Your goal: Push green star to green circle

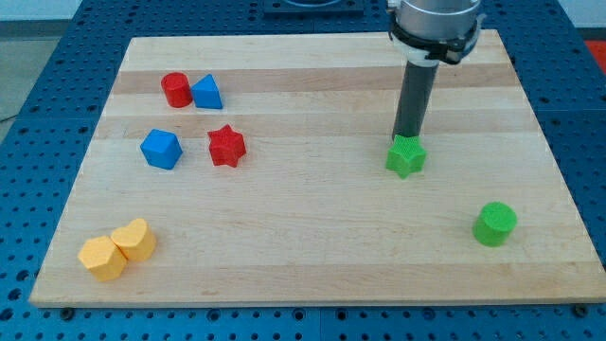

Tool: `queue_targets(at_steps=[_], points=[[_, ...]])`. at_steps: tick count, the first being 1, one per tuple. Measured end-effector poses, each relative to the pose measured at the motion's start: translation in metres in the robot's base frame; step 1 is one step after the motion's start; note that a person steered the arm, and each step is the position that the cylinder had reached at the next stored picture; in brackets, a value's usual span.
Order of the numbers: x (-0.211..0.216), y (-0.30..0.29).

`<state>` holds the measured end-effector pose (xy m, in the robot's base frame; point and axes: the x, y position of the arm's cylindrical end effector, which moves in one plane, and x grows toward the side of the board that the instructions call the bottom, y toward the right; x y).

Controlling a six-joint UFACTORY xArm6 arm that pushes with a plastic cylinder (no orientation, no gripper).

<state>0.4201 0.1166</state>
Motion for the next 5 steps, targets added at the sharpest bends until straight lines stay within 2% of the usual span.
queue_targets(at_steps=[1,2,3,4,5], points=[[-0.025,0.0],[-0.041,-0.028],[-0.006,-0.029],[0.047,0.026],[0.07,0.064]])
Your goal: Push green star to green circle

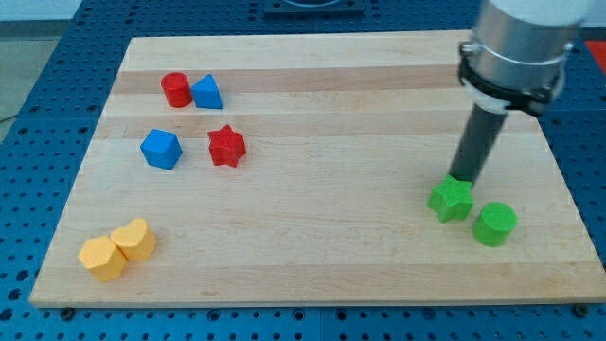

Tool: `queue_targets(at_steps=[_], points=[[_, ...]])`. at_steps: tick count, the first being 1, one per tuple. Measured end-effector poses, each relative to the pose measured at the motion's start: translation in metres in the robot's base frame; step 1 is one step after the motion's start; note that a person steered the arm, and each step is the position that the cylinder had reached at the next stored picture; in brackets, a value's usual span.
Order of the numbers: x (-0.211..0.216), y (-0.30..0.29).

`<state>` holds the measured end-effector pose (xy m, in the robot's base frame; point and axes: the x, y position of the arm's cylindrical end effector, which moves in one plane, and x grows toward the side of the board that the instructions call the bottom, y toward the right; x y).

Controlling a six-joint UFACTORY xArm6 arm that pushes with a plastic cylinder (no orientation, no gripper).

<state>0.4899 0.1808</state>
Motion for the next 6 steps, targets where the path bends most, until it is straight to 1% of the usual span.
queue_targets(at_steps=[1,2,3,4,5,6], points=[[-0.02,-0.003],[-0.05,-0.041],[-0.039,-0.087],[-0.011,-0.09],[0.002,-0.057],[0.003,-0.025]])
